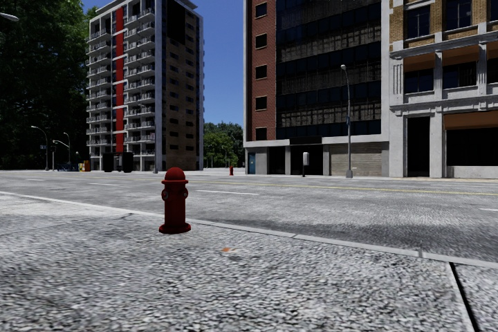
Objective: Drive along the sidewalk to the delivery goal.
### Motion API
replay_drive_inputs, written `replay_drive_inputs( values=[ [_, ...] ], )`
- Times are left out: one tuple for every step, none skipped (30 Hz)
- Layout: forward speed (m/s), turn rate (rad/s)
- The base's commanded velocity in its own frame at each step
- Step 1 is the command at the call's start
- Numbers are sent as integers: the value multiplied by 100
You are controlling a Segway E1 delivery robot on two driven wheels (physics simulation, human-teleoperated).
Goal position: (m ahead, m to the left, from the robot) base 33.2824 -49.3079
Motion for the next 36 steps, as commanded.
replay_drive_inputs(
  values=[
    [0, 0],
    [0, 0],
    [0, 0],
    [0, 0],
    [0, 0],
    [0, 0],
    [0, 0],
    [0, 0],
    [0, 0],
    [0, 0],
    [0, 0],
    [0, 0],
    [0, 0],
    [0, 0],
    [0, 0],
    [0, 0],
    [0, 0],
    [0, 0],
    [0, 0],
    [0, 0],
    [0, 0],
    [0, 0],
    [0, 0],
    [0, 0],
    [0, 0],
    [0, 0],
    [0, 0],
    [0, 0],
    [0, 0],
    [0, 0],
    [0, -103],
    [0, -120],
    [0, -120],
    [0, -120],
    [10, -120],
    [29, -120]
  ],
)
